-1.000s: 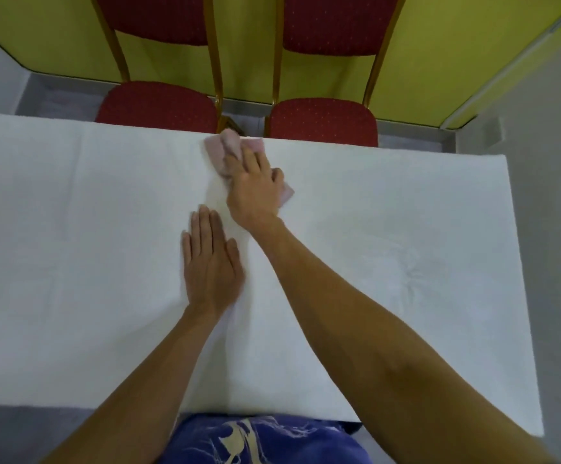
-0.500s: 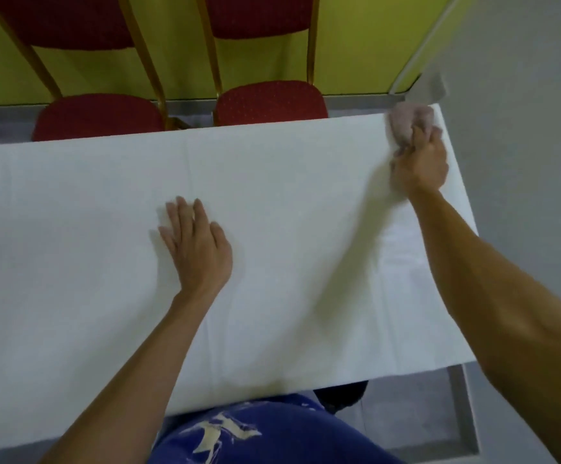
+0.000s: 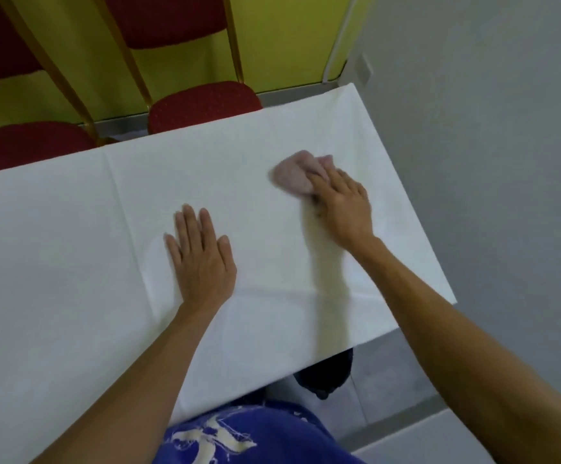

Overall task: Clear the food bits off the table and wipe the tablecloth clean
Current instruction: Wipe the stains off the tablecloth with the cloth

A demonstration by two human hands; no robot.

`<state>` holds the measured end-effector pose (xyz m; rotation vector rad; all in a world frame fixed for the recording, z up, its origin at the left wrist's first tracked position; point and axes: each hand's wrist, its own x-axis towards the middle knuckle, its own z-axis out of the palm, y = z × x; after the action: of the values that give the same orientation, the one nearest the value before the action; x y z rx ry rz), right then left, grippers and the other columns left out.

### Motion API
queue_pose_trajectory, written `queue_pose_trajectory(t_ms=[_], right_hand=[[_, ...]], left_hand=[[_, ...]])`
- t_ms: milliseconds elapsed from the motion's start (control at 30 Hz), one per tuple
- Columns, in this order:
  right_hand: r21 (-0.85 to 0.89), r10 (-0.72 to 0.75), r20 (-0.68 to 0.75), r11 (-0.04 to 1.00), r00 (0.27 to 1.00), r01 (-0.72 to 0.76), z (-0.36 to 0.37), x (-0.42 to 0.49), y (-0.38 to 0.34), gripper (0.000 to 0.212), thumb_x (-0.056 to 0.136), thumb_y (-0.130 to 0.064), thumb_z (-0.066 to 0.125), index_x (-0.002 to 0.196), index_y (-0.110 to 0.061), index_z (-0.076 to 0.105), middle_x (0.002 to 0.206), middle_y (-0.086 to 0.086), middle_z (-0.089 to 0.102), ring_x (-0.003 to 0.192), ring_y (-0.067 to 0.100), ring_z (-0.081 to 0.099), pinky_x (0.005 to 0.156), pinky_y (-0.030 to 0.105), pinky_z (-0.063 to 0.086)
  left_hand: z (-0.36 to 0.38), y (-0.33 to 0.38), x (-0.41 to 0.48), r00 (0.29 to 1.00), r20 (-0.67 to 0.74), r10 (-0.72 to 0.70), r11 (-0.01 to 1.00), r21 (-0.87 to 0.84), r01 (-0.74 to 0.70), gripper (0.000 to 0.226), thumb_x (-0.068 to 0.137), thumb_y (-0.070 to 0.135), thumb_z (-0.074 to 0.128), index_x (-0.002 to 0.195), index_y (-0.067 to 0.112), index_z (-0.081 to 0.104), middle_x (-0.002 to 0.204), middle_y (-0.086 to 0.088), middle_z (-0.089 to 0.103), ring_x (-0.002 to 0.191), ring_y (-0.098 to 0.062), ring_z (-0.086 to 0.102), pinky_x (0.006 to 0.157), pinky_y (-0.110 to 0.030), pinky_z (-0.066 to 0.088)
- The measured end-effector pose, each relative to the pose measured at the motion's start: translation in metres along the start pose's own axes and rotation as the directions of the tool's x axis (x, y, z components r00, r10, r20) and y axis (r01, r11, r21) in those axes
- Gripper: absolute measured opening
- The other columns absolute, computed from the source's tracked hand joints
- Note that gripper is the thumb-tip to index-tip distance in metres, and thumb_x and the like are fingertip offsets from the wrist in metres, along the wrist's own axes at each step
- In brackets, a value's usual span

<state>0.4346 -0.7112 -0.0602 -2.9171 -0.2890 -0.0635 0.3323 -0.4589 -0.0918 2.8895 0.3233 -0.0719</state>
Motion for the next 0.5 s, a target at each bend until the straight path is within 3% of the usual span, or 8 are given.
queue_pose_trajectory(t_ms=[100,233,333,400,500], right_hand=[[-0.028,0.267,-0.002,0.963,0.964,-0.267,-0.018,0.004,0.054,0.056,0.092,-0.016,0.052,0.147,-0.026,0.048,0.156,0.015,0.042,0.117,0.044,0.05,0.097,0.05,0.046],[-0.045,0.416,0.016,0.909,0.909,-0.415,-0.016,-0.014,-0.01,0.051,0.087,-0.02,0.06,0.137,-0.012,0.054,0.142,0.024,0.046,0.114,0.043,0.049,0.088,0.045,0.045],[0.1,0.333,0.024,0.938,0.943,-0.333,0.003,-0.058,-0.092,0.06,0.07,-0.016,0.073,0.129,-0.012,0.061,0.13,0.025,0.053,0.098,0.039,0.053,0.073,0.043,0.047],[0.121,0.197,0.049,0.972,0.979,-0.201,0.007,-0.091,-0.126,0.06,0.072,-0.017,0.07,0.132,-0.02,0.06,0.132,0.017,0.053,0.093,0.032,0.05,0.07,0.038,0.044],[0.144,-0.026,0.11,0.99,0.994,0.01,-0.003,-0.115,-0.113,0.063,0.079,-0.025,0.068,0.14,-0.031,0.054,0.137,0.007,0.052,0.094,0.03,0.049,0.072,0.038,0.043]], left_hand=[[0.0,0.002,-0.001,1.0,-0.002,-0.011,1.0,-0.004,0.011,0.063,0.105,0.037,0.02,0.159,0.006,0.014,0.167,-0.016,0.005,0.155,-0.03,0.002,0.124,-0.055,0.006],[0.001,0.006,-0.002,1.0,-0.011,-0.02,1.0,-0.021,0.02,0.063,0.105,0.036,0.023,0.159,0.005,0.014,0.167,-0.017,0.006,0.155,-0.031,0.002,0.124,-0.056,0.005],[0.0,0.006,-0.003,1.0,-0.01,-0.018,1.0,-0.006,0.018,0.063,0.104,0.036,0.023,0.159,0.005,0.015,0.167,-0.018,0.007,0.155,-0.031,0.002,0.123,-0.056,0.005],[-0.001,0.006,-0.003,1.0,-0.003,-0.016,1.0,-0.005,0.016,0.063,0.104,0.035,0.025,0.158,0.005,0.016,0.166,-0.019,0.008,0.155,-0.032,0.003,0.123,-0.056,0.004],[-0.002,0.005,-0.003,1.0,0.001,0.003,1.0,0.008,-0.003,0.064,0.103,0.035,0.027,0.158,0.004,0.016,0.166,-0.02,0.008,0.155,-0.034,0.004,0.123,-0.056,0.004]])
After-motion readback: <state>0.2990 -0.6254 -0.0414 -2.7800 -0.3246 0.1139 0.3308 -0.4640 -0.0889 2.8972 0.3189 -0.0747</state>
